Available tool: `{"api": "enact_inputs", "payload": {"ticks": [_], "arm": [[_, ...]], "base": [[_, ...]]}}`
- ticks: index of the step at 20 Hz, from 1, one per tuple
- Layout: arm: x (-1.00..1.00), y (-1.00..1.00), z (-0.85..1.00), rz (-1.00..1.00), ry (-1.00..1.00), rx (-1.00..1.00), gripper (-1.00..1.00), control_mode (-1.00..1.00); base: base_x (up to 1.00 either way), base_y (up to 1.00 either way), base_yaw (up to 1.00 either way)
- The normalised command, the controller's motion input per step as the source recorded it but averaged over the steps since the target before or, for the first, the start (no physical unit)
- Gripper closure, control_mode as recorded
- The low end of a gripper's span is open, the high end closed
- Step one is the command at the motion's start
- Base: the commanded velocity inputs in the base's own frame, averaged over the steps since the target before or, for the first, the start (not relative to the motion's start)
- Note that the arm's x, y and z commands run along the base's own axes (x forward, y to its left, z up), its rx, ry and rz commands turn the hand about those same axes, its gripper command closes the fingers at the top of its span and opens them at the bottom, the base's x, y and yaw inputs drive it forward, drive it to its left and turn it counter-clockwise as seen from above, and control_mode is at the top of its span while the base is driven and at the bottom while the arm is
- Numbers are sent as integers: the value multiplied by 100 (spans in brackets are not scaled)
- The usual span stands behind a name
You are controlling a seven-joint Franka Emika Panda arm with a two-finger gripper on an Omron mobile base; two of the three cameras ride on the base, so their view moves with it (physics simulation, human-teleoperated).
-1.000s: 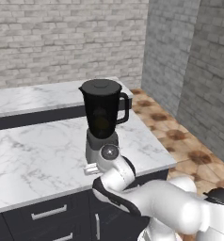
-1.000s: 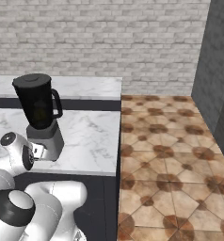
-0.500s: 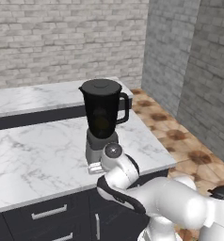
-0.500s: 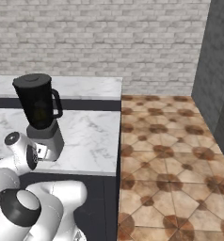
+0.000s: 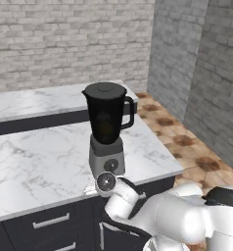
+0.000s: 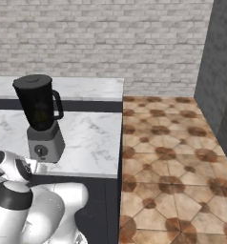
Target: Grab the lemon and garlic from the fridge, place them in the blender, close the lid, and turn on the blender to create a marinade.
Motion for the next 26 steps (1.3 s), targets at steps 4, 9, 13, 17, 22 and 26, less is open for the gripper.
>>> {"api": "enact_inputs", "payload": {"ticks": [4, 9, 13, 17, 22, 26], "arm": [[-38, -17, -53, 0, -34, 1, 100, -100], [-25, -26, 1, 0, -33, 6, 100, -100], [-1, -6, 0, 0, -14, 2, 100, -100], [0, -17, 29, 0, -16, 5, 100, -100], [7, -7, 13, 0, -7, 2, 100, -100], [40, -24, 5, 0, 0, 0, 100, -100]], "base": [[0, 0, 0], [0, 0, 0], [0, 0, 0], [0, 0, 0], [0, 0, 0], [0, 0, 0]]}}
